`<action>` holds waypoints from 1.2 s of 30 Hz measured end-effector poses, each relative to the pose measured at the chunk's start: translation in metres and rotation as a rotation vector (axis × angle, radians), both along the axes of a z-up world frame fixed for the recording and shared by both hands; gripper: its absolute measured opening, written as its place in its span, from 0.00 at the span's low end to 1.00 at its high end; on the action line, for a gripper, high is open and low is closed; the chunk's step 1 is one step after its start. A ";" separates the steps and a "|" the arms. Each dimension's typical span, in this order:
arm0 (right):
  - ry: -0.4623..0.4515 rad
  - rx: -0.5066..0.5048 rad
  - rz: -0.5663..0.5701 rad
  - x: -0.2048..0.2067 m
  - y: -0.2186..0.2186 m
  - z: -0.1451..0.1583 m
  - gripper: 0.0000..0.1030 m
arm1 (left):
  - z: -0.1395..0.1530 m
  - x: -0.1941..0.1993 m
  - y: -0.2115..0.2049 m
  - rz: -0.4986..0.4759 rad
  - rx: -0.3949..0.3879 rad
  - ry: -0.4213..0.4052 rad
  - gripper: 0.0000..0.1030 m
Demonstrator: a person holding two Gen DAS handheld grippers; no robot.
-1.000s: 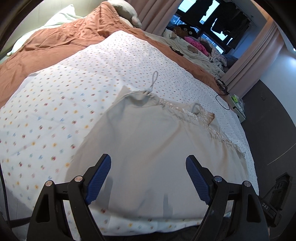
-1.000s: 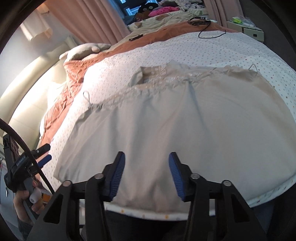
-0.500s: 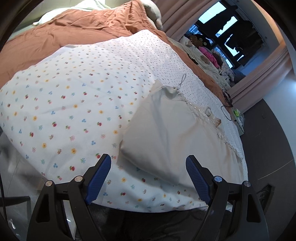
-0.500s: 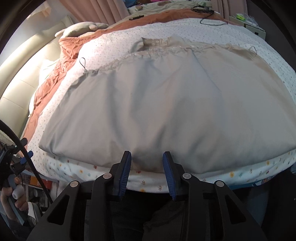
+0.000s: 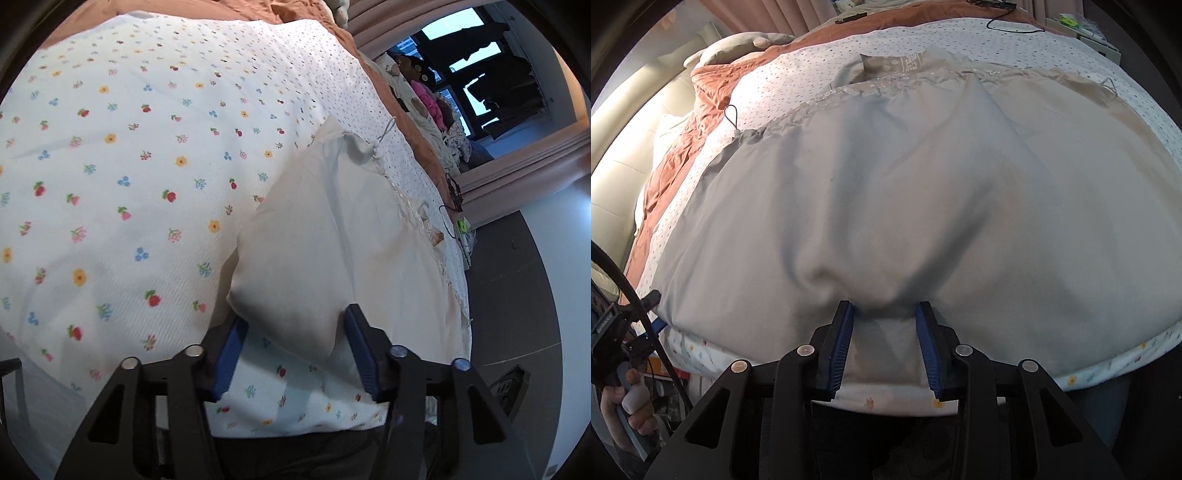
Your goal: Fold large clothes
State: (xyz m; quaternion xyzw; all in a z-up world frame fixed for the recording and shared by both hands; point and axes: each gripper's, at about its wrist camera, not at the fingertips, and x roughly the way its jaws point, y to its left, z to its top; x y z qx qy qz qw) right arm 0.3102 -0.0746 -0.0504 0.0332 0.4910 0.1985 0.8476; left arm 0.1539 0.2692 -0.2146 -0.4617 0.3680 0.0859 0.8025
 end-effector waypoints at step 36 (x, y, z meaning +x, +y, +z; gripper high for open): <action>-0.046 -0.032 -0.071 0.185 0.058 -0.005 0.16 | -0.011 -0.007 0.002 0.198 -0.109 0.022 0.32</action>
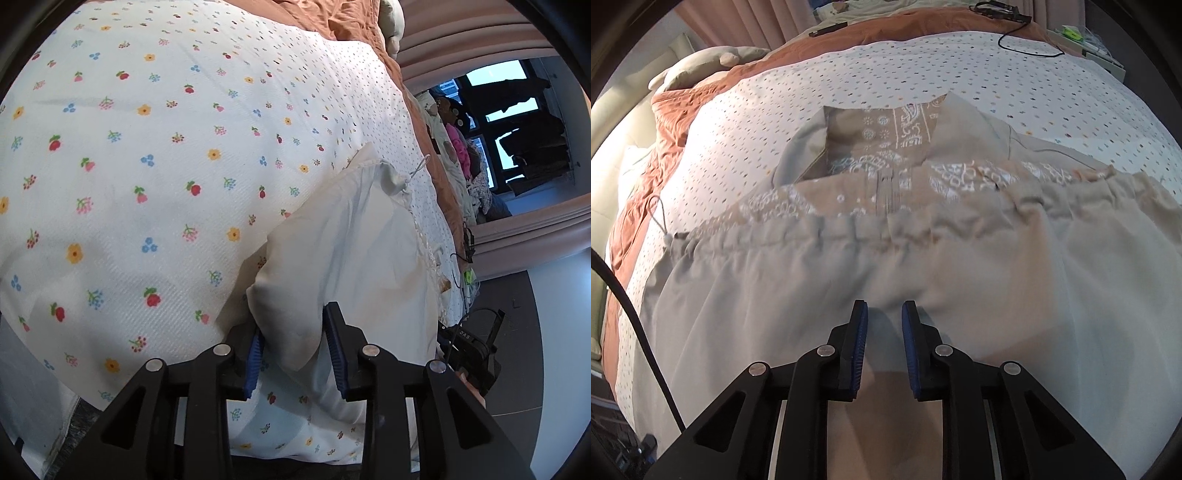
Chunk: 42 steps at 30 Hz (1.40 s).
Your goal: Fold large clothes
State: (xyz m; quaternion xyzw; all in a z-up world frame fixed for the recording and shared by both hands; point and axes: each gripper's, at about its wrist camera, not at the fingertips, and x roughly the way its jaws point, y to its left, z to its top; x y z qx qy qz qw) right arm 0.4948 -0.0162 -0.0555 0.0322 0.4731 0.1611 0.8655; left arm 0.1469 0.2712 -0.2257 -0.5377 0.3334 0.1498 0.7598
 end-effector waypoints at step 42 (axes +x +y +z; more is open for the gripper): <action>0.037 0.273 0.133 -0.155 -0.106 0.007 0.16 | 0.168 0.061 -0.073 -0.185 0.256 -0.307 0.11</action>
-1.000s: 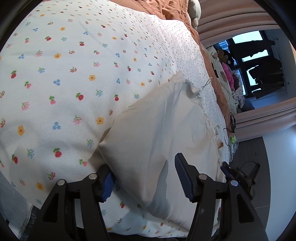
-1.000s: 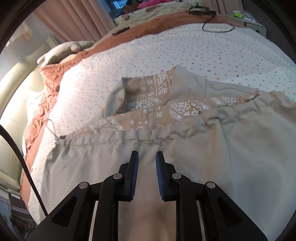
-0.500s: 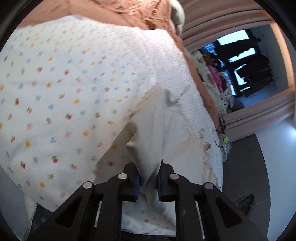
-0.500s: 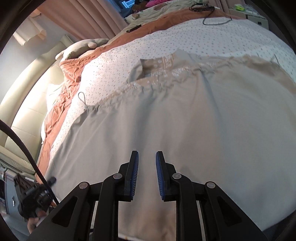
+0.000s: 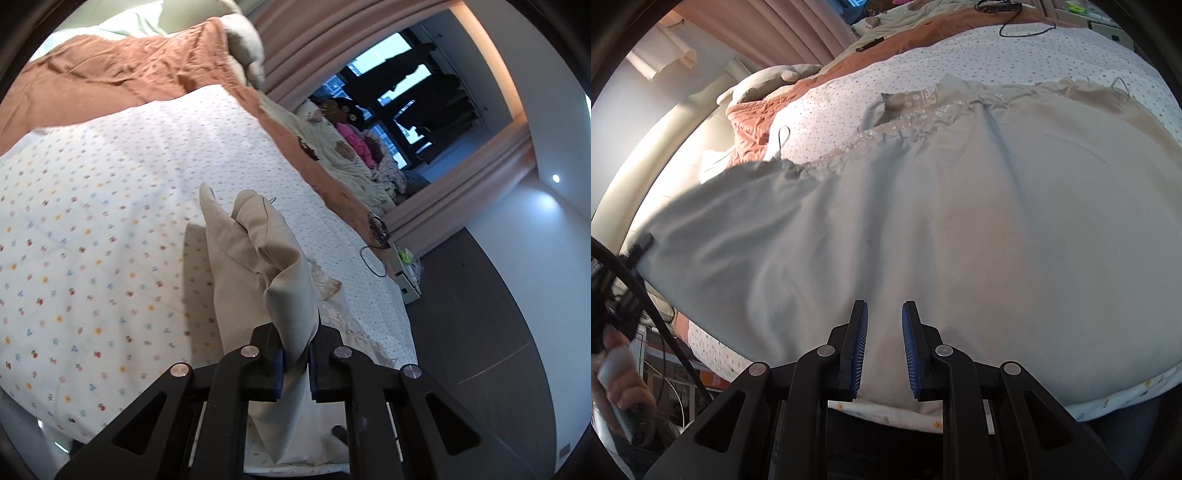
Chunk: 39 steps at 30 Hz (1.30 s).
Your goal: Fold large clothes
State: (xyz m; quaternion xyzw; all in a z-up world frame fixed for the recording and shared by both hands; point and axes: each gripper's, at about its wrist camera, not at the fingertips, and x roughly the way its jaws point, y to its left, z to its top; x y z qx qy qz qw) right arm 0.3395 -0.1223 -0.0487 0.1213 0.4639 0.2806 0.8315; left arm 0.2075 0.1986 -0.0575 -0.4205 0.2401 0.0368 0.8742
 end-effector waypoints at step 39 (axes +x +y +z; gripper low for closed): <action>-0.043 0.339 -0.362 -0.049 -0.271 0.015 0.65 | 0.069 0.179 -0.339 -0.704 0.221 0.081 0.11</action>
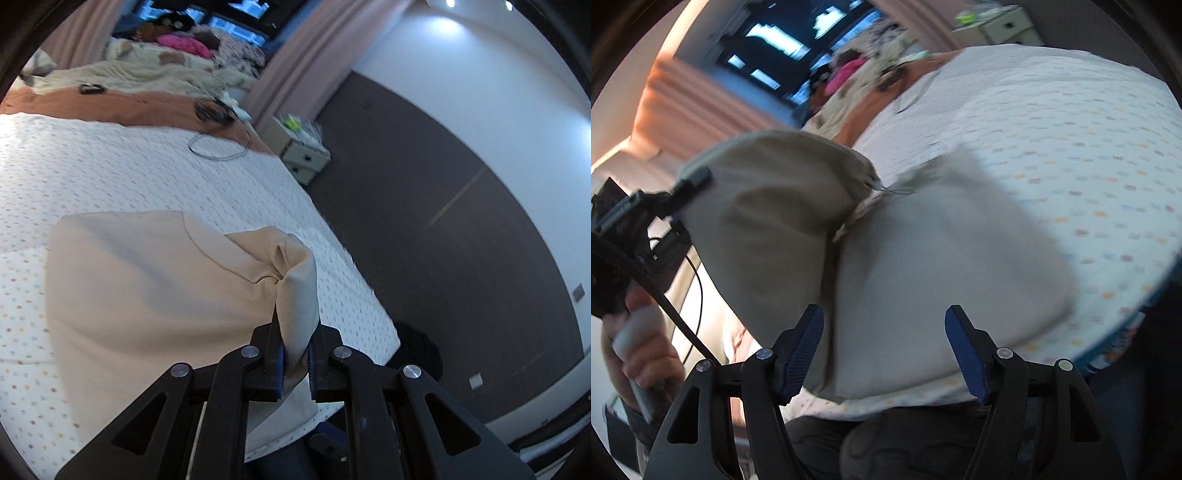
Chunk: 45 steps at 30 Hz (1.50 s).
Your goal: Fold large clothes
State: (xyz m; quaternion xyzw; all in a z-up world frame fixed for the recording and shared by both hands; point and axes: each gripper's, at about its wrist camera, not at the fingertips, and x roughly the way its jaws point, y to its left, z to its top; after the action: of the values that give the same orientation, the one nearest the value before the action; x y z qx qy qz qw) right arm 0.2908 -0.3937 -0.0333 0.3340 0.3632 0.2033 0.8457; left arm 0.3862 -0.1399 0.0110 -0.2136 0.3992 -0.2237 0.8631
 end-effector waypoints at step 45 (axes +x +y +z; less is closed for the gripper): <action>0.163 -0.208 0.163 0.154 0.014 0.019 0.68 | -0.124 -0.055 0.163 0.302 0.076 0.218 0.71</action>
State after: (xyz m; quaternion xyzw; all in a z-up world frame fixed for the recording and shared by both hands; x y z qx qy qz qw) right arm 0.4446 -0.3795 -0.0144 0.2293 0.4756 0.2046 0.8242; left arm 0.3315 0.0228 -0.1130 -0.2612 0.4619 -0.0520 0.8460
